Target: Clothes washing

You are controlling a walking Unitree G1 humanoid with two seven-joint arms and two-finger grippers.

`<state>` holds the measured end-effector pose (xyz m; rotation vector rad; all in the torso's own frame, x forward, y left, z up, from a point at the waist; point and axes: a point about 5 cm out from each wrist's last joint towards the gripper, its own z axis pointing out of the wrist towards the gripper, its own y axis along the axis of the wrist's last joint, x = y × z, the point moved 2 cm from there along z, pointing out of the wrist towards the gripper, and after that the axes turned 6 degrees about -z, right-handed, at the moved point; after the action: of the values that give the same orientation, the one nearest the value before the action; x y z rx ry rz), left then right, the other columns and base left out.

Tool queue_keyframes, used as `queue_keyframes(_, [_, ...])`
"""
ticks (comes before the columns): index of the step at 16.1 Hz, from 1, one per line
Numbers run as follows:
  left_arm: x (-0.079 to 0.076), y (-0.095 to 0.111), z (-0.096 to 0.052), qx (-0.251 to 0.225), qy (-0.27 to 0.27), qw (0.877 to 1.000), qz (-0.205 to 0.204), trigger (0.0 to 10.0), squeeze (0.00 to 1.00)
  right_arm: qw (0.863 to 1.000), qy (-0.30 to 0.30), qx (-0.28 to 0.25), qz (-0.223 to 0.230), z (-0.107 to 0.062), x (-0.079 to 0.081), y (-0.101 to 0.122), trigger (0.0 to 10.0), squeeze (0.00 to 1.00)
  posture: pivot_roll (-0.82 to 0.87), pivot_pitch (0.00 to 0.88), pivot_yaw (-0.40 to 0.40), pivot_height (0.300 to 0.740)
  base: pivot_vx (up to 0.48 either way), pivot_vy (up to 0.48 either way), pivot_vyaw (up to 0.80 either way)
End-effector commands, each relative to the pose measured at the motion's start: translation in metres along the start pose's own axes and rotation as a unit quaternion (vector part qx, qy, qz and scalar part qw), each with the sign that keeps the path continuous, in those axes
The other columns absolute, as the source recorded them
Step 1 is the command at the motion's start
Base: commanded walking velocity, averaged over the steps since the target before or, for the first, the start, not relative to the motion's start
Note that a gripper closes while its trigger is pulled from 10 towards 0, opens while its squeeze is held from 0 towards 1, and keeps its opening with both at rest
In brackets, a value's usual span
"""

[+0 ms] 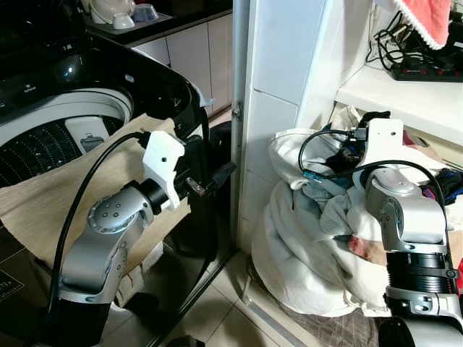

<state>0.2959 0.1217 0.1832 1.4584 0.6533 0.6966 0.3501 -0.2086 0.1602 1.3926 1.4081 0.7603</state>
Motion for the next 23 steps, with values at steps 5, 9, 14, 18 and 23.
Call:
queue_keyframes(5, [-0.006, 0.004, 0.001, -0.007, -0.009, 1.000, 0.006, 10.0, 0.00, 1.000, -0.007, -0.006, 0.004, -0.001, -0.001, 0.002, 0.0, 0.00, -0.06, 0.000, 0.024, 0.740, 0.000, 0.000, 0.00])
queue_keyframes(9, [-0.007, 0.004, 0.002, -0.009, -0.008, 1.000, 0.007, 10.0, 0.00, 0.999, -0.027, -0.025, 0.004, -0.003, -0.006, 0.006, 0.0, 0.00, -0.06, 0.000, 0.024, 0.740, 0.000, 0.000, 0.00])
queue_keyframes(14, [-0.008, 0.003, 0.003, -0.012, -0.008, 1.000, 0.003, 10.0, 0.00, 0.997, -0.048, -0.055, -0.013, -0.009, -0.007, 0.008, 0.0, 0.00, -0.07, 0.000, 0.029, 0.740, 0.000, 0.000, 0.00])
queue_keyframes(18, [0.003, 0.011, 0.006, -0.035, 0.035, 0.998, -0.028, 10.0, 0.00, 0.978, -0.058, -0.172, -0.100, -0.024, -0.005, 0.027, 0.0, 0.00, -0.07, 0.000, 0.027, 0.740, 0.000, 0.000, 0.00])
queue_keyframes(23, [0.006, 0.034, 0.030, -0.102, 0.072, 0.969, -0.214, 10.0, 0.00, 0.904, 0.031, -0.333, -0.266, -0.057, 0.032, 0.035, 0.0, 0.00, -0.07, 0.000, 0.026, 0.740, 0.000, 0.000, 0.00])
